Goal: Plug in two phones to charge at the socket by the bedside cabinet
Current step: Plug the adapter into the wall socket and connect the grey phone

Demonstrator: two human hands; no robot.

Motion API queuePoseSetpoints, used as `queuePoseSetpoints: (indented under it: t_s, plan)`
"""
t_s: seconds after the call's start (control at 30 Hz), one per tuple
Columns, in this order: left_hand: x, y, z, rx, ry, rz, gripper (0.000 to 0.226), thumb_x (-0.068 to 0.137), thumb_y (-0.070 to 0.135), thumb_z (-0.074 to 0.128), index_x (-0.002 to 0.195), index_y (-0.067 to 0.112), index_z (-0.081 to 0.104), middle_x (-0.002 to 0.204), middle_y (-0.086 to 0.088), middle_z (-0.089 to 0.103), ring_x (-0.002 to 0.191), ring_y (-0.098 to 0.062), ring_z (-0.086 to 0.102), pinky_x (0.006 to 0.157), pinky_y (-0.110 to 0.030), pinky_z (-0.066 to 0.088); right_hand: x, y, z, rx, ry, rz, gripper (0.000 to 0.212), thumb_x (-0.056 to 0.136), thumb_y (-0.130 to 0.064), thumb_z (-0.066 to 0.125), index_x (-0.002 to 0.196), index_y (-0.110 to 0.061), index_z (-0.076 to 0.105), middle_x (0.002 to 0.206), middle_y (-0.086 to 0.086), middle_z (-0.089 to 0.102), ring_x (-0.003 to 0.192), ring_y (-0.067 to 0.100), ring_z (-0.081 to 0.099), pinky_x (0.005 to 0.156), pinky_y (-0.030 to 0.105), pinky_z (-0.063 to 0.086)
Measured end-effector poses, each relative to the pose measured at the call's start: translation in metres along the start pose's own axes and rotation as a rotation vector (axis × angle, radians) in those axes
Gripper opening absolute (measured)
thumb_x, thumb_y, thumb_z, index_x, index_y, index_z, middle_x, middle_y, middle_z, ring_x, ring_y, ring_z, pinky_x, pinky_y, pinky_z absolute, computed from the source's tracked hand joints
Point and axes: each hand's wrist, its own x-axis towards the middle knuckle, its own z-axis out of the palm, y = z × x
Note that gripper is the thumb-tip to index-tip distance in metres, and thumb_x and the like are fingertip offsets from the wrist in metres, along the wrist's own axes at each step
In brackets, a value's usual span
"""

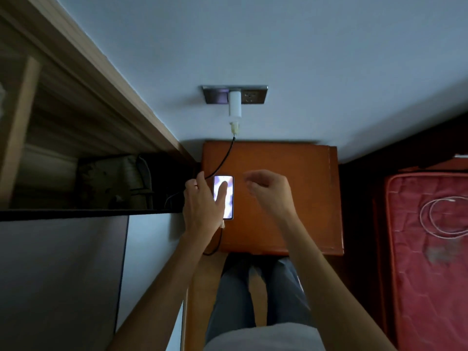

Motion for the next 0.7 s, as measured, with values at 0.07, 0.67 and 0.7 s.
queuePoseSetpoints:
  t_s: [0.07, 0.67, 0.7]
  plan:
    - [-0.009, 0.007, -0.028, -0.068, -0.005, 0.014, 0.065, 0.099, 0.052, 0.048, 0.150, 0.012, 0.037, 0.148, -0.017, 0.044, 0.131, -0.032, 0.051, 0.096, -0.039, 0.049, -0.013, -0.021, -0.006, 0.005, 0.007, -0.032, 0.023, 0.087, -0.007, 0.067, 0.106, -0.015, 0.077, 0.098, -0.001, 0.077, 0.093, 0.011, 0.072, 0.088, 0.036, 0.059]
    - [-0.035, 0.085, -0.233, -0.447, 0.259, 0.290, 0.066, 0.093, 0.045, 0.063, 0.149, 0.019, 0.040, 0.149, -0.010, 0.047, 0.137, -0.022, 0.045, 0.095, -0.027, 0.035, -0.095, -0.194, -0.066, 0.038, 0.124, -0.531, 0.047, 0.087, -0.018, 0.074, 0.132, -0.023, 0.060, 0.123, -0.010, 0.066, 0.110, -0.003, 0.061, 0.091, 0.012, 0.048]
    - [-0.037, 0.089, -0.242, -0.456, 0.283, 0.303, 0.065, 0.093, 0.046, 0.063, 0.149, 0.020, 0.040, 0.150, -0.009, 0.047, 0.138, -0.022, 0.044, 0.097, -0.027, 0.035, -0.098, -0.203, -0.071, 0.039, 0.132, -0.555, 0.051, 0.087, -0.019, 0.074, 0.135, -0.023, 0.057, 0.125, -0.011, 0.064, 0.111, -0.006, 0.059, 0.089, 0.009, 0.047]
